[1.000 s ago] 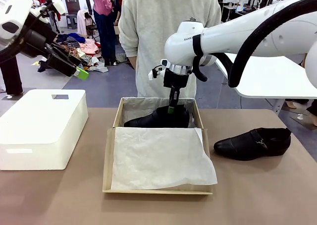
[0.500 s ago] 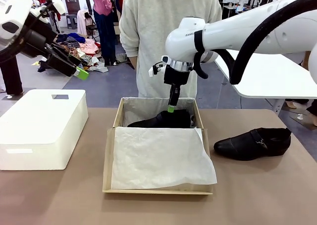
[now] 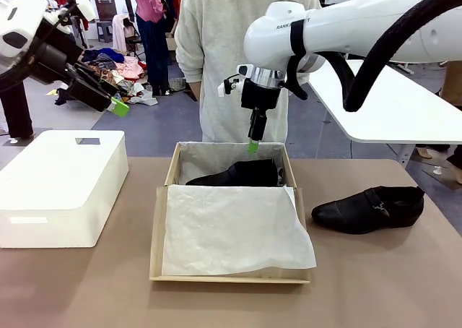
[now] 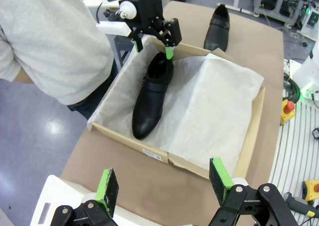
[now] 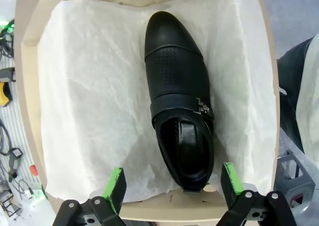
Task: Pack the shoes into the box.
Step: Place the other shoe of the Shoes into the Shoes Box.
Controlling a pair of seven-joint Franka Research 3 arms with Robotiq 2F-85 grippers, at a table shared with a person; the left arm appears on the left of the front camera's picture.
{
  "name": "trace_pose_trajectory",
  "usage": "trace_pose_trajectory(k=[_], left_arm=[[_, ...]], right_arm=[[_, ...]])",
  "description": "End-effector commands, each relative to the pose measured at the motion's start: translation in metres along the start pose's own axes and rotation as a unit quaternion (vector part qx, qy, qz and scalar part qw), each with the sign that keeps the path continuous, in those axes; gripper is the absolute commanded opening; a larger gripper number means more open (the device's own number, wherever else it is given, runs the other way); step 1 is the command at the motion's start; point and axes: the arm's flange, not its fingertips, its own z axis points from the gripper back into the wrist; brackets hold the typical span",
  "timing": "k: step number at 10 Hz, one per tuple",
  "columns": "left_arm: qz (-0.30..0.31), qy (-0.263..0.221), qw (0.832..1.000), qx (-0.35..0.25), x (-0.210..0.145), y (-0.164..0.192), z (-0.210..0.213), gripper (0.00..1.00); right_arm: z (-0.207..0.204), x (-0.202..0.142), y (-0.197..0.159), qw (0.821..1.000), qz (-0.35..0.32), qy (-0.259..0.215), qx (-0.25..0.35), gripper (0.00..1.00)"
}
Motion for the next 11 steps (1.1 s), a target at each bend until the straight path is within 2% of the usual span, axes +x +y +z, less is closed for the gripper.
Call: trace_pose_trajectory(k=[1,3,5,9,11], left_arm=[[-0.007,-0.008,1.000,-0.006,-0.001,0.002,0.000,0.96],[-0.007,-0.008,1.000,-0.006,-0.001,0.002,0.000,0.96],[-0.007,-0.008,1.000,-0.006,-0.001,0.002,0.000,0.96],[-0.007,-0.008,1.000,-0.006,-0.001,0.002,0.000,0.96],[-0.007,-0.008,1.000,-0.006,-0.001,0.002,0.000,0.96]], right_arm=[[0.008,-0.009,0.004,1.000,0.007,-0.004,0.000,1.00],[0.029,-0.020,0.011,1.000,0.001,0.008,-0.005,1.00],[0.050,-0.040,0.022,0.999,0.027,0.026,-0.008,1.00],[0.077,-0.110,0.048,0.994,0.050,0.083,-0.051,1.00],[0.079,-0.146,0.055,0.994,0.044,0.077,-0.065,1.00]])
